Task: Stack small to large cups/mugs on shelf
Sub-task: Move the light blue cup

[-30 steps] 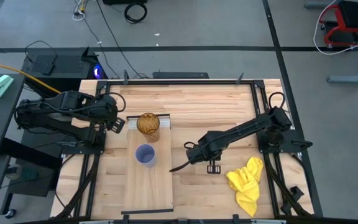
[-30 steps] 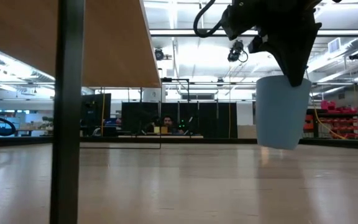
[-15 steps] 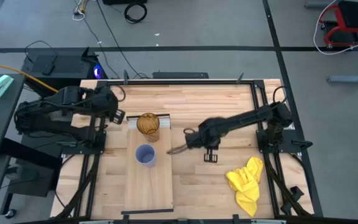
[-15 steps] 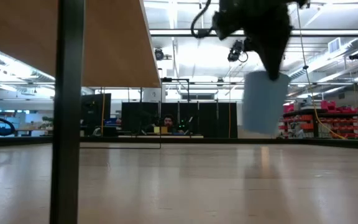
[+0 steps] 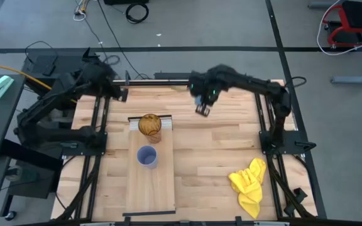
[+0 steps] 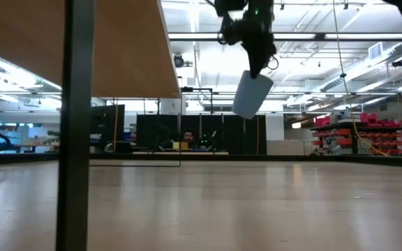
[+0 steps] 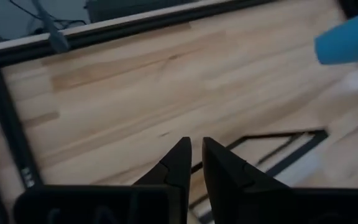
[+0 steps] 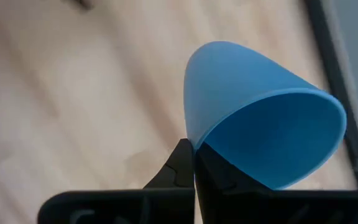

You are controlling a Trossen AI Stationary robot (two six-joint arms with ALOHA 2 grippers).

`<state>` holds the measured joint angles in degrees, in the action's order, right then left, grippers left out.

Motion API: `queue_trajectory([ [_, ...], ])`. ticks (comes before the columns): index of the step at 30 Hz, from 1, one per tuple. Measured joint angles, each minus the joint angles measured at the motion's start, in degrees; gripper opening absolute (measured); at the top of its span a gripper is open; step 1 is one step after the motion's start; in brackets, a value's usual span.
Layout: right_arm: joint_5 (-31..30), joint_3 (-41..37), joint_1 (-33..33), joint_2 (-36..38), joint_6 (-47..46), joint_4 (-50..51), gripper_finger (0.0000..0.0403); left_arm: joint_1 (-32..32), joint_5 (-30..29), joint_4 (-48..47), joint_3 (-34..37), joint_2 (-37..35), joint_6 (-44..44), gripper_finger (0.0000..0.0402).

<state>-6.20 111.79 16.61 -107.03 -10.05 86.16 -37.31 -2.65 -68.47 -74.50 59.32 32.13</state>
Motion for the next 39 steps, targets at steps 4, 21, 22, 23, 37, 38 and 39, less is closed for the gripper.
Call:
queue_trajectory([
  [4,0.39,3.29,5.65,-2.86,4.21,0.67,0.0000,-5.94,6.39,2.73,0.00,2.83,-3.70,0.0044],
  [21,4.78,20.38,8.52,-20.85,16.58,1.94,0.0000,-11.53,12.55,8.57,0.00,12.86,-9.57,0.0041],
  [22,4.78,21.05,8.36,-21.64,17.20,1.86,0.0000,-11.90,12.67,8.97,0.00,13.10,-10.13,0.0042],
  [23,5.08,21.55,8.32,-22.44,17.88,1.84,0.0000,-12.25,12.70,9.06,0.00,13.17,-10.48,0.0043],
  [37,7.74,22.13,7.16,-28.30,20.77,0.85,0.0006,-15.40,12.56,10.55,0.00,13.55,-19.03,0.0045],
  [38,7.72,22.00,7.14,-28.32,20.77,0.53,0.0008,-15.41,12.59,10.53,0.00,13.57,-19.18,0.0045],
  [39,7.84,21.99,7.24,-28.30,20.77,0.03,0.0009,-15.52,12.67,10.61,0.00,13.54,-19.27,0.0045],
])
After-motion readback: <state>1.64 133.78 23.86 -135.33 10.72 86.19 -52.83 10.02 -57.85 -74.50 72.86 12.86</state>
